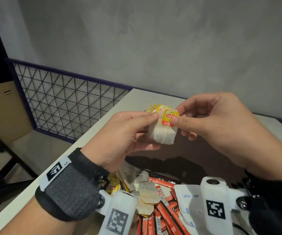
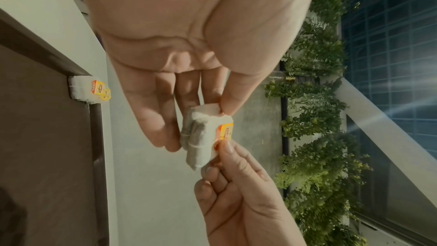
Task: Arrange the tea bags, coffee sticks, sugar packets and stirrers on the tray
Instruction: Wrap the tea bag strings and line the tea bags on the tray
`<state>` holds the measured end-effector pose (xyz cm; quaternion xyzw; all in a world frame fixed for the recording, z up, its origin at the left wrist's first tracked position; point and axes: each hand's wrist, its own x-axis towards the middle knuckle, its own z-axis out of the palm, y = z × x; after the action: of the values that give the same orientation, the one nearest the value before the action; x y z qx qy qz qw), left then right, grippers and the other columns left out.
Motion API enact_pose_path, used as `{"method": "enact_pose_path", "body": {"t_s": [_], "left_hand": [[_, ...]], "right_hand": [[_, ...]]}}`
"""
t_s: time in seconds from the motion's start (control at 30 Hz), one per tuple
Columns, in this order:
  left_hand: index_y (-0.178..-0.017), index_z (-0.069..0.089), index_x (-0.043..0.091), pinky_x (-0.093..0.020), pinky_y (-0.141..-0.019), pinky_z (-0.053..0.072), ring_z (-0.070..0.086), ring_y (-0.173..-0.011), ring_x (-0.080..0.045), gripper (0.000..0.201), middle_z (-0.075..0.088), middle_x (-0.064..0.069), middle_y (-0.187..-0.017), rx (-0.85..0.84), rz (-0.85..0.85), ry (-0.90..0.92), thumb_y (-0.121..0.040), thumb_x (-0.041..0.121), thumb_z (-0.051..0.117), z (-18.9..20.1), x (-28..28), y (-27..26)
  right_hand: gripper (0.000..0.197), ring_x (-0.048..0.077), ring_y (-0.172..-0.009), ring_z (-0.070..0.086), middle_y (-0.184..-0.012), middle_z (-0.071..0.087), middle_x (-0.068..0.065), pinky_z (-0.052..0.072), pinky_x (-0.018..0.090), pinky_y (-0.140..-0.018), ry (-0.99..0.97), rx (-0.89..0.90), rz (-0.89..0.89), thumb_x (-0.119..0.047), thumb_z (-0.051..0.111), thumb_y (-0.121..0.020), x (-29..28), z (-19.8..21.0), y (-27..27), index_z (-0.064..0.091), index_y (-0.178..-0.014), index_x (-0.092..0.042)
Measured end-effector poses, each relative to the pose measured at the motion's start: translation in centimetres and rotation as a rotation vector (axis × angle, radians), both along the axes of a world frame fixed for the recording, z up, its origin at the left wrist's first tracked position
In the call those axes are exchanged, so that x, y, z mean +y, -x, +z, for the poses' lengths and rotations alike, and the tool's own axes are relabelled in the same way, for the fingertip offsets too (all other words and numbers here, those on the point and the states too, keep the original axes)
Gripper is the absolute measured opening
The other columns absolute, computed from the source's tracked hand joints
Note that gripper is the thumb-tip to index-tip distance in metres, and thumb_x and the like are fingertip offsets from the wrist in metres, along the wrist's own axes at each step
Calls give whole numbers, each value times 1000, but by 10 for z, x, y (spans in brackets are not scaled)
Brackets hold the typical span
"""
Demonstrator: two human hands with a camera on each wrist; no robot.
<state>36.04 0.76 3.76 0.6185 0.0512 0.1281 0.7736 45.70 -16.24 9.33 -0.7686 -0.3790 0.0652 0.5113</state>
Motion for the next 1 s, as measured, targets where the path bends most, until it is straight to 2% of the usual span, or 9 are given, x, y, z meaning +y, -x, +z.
{"method": "enact_pose_path", "body": {"t_s": [0.13,0.23,0.4,0.53,0.7,0.8,0.93,1.0], "left_hand": [[-109,75,2,-44,-85,62,71,-95,-28,37,76,-18,-108,-15,-3,-13,-87,31,64,1,0,1],[-110,75,3,-45,-86,61,71,-102,-32,43,75,-19,-112,-23,-44,-42,-85,35,65,0,0,3],[-104,77,3,-44,-85,61,72,-97,-28,36,76,-18,-109,-33,-54,-72,-84,31,67,-1,-1,2],[-104,77,3,-44,-84,62,72,-93,-25,34,77,-16,-103,-27,-26,-45,-83,28,67,-1,0,2],[-114,74,6,-47,-89,60,74,-94,-20,33,77,-12,-108,-3,-27,-1,-91,28,66,3,0,3],[-120,70,10,-41,-85,62,74,-103,-21,32,77,-7,-111,-12,78,71,-95,29,64,7,7,4],[-114,70,11,-40,-82,63,74,-105,-25,27,78,-7,-110,-13,229,209,-97,30,64,11,21,3],[-110,70,11,-38,-77,64,75,-102,-25,24,78,-8,-110,-32,274,279,-97,30,64,14,30,6]], "right_hand": [[13,16,-55,64,-65,70,6,50,31,-57,-26,33,26,-10,85,-78,1,-1,1,76,-87,-13],[15,18,-55,62,-63,67,6,50,33,-58,-42,22,25,-10,85,-78,1,-3,1,76,-90,-12],[12,18,-55,60,-67,68,10,49,35,-60,-52,24,34,-15,85,-78,2,-4,0,78,-88,-12],[14,11,-55,57,-67,70,6,49,28,-56,-25,13,40,-26,81,-79,4,-6,2,77,-82,-13],[14,11,-57,56,-70,69,8,47,26,-55,-23,14,50,-22,80,-80,2,-8,1,73,-83,-10],[16,16,-68,57,-78,68,12,47,25,-53,-61,92,78,-18,77,-77,4,2,-3,70,-85,-7],[12,24,-80,57,-89,65,18,49,33,-63,153,129,21,-5,70,-89,22,20,-36,65,-99,-2],[7,25,-78,58,-92,63,19,53,37,-69,306,143,14,-1,66,-94,35,20,-57,61,-97,-5]]}}
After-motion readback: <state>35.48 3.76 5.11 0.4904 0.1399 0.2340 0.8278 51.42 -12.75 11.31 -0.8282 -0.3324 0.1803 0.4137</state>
